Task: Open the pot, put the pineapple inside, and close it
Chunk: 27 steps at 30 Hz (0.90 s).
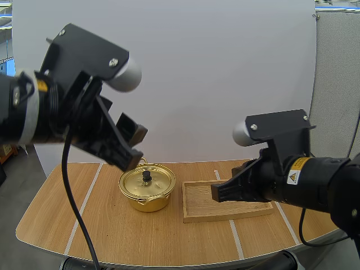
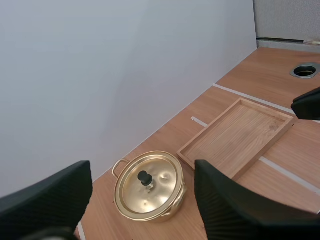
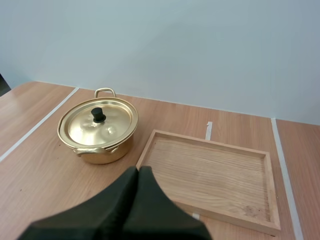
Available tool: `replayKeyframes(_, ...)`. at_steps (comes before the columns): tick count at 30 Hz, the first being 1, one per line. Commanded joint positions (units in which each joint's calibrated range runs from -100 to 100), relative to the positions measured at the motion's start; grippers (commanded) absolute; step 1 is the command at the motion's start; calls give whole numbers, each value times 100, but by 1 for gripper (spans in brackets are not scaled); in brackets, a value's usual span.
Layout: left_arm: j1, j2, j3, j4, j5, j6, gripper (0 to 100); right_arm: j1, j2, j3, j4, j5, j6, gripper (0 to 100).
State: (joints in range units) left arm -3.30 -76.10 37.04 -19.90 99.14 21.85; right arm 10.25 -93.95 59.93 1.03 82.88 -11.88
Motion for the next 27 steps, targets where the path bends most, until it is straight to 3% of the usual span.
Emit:
replayKeyframes(1, 21, -291, 329, -49, 44, -91, 64, -103, -272, 11, 77, -75, -47, 0)
replayKeyframes(7, 21, -771, 866, -49, 28, -302, 22, -203, -605, 11, 88, -97, -47, 0)
replayKeyframes(9, 21, -920, 1010, -49, 9, -338, 1, -245, -605, 11, 88, -97, -47, 0)
replayKeyframes(15, 21, -1323, 1573, -134, -95, -390, 0, -494, -605, 11, 146, -97, -4, 0)
replayKeyframes(20, 44, -1728, 2259, -134, -1056, -830, 0, -732, -605, 11, 470, -272, -4, 0)
replayKeyframes(23, 100, -1907, 2479, -142, -1687, -1064, 0, -774, -605, 11, 413, -933, -4, 0)
replayKeyframes(27, 107, -1976, 2514, -174, -3289, -1294, 0, -772, -605, 322, 102, -2768, -51, 0)
